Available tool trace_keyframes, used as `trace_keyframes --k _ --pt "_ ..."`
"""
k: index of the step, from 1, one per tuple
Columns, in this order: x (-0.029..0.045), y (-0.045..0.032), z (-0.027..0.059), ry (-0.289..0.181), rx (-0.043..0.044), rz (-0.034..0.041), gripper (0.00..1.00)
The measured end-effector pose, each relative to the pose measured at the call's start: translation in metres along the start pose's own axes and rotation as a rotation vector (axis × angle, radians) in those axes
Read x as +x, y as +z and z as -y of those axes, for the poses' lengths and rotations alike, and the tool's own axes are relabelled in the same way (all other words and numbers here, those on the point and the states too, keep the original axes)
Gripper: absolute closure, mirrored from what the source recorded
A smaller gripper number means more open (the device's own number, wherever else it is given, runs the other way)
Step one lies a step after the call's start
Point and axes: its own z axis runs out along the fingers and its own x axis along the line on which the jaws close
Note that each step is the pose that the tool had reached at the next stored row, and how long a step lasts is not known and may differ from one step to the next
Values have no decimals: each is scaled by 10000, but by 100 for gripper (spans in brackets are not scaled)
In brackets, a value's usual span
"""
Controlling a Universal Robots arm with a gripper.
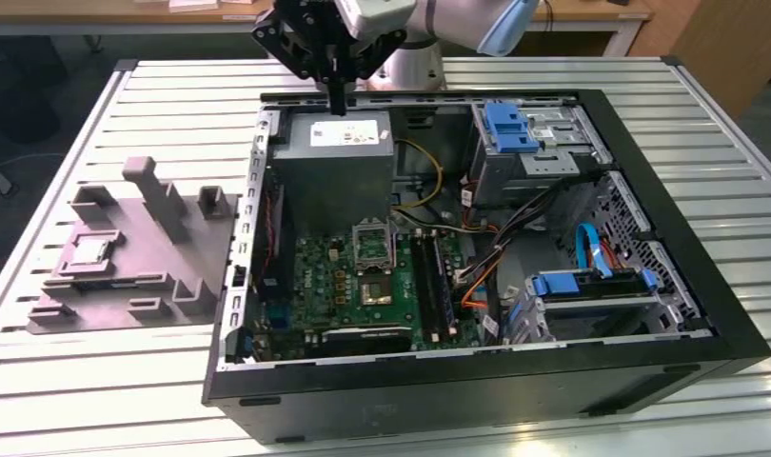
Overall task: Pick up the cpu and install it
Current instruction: 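Reach for the cpu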
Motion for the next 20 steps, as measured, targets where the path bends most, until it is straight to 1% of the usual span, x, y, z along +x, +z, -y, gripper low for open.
trace_keyframes --k 20 --pt "70 1 5 -1 1 0 89"
